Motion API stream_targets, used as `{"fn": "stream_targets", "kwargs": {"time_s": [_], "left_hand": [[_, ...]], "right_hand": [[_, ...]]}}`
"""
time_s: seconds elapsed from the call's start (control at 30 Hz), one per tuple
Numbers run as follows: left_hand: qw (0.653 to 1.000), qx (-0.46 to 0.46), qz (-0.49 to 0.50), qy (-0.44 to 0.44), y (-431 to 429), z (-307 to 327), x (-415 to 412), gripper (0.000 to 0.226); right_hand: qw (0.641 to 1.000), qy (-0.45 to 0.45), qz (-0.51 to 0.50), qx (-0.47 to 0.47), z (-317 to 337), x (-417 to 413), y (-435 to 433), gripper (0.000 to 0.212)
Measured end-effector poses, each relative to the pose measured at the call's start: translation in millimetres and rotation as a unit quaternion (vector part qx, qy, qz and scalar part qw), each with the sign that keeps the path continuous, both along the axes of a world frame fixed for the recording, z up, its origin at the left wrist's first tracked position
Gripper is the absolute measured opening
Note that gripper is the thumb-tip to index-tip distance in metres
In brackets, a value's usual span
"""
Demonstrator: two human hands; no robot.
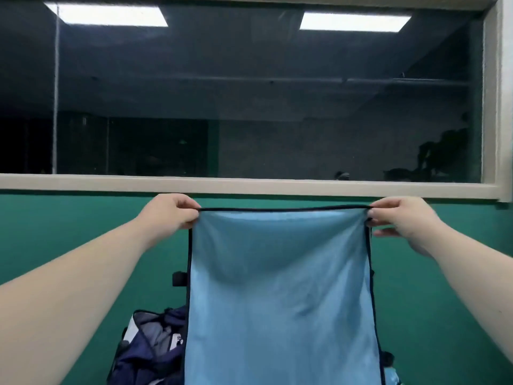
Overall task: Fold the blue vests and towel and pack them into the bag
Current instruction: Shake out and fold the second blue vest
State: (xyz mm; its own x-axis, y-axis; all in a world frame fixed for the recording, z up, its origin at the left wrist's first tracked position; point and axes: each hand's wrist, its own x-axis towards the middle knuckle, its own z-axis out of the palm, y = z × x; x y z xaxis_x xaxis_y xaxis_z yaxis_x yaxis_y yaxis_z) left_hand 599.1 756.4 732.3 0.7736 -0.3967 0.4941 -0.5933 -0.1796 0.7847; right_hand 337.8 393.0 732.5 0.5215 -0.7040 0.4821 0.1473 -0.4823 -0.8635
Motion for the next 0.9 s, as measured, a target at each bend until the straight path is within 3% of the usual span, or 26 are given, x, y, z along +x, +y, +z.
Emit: {"fn": "stream_targets", "kwargs": {"time_s": [0.13,0.3,0.57,0.63,0.73,0.9], "left_hand": [[0.997,-0.045,0.007,-0.068,13.8,43.9,-4.4,0.015],[0.994,-0.026,0.005,-0.104,36.6,34.3,-42.1,0.01],[0.988,0.132,-0.013,-0.078,71.2,-70.0,-101.4,0.007],[0.984,0.164,-0.032,-0.063,80.6,-101.7,-114.9,0.009],[0.972,0.227,-0.051,-0.025,95.8,-155.4,-132.1,0.009],[0.955,0.278,-0.091,0.054,124.5,-228.8,-157.5,0.009]], "right_hand": [[0.995,-0.09,0.015,-0.038,42.4,-12.0,14.3,0.01],[0.991,-0.112,0.037,-0.055,32.8,-57.4,33.4,0.008],[0.998,0.023,0.059,-0.003,-78.8,-131.2,53.7,0.019],[0.996,0.066,0.065,0.014,-115.3,-146.6,59.0,0.032],[0.986,0.14,0.078,0.048,-174.6,-167.2,64.3,0.078],[0.958,0.233,0.128,0.104,-245.2,-189.1,76.6,0.084]]}}
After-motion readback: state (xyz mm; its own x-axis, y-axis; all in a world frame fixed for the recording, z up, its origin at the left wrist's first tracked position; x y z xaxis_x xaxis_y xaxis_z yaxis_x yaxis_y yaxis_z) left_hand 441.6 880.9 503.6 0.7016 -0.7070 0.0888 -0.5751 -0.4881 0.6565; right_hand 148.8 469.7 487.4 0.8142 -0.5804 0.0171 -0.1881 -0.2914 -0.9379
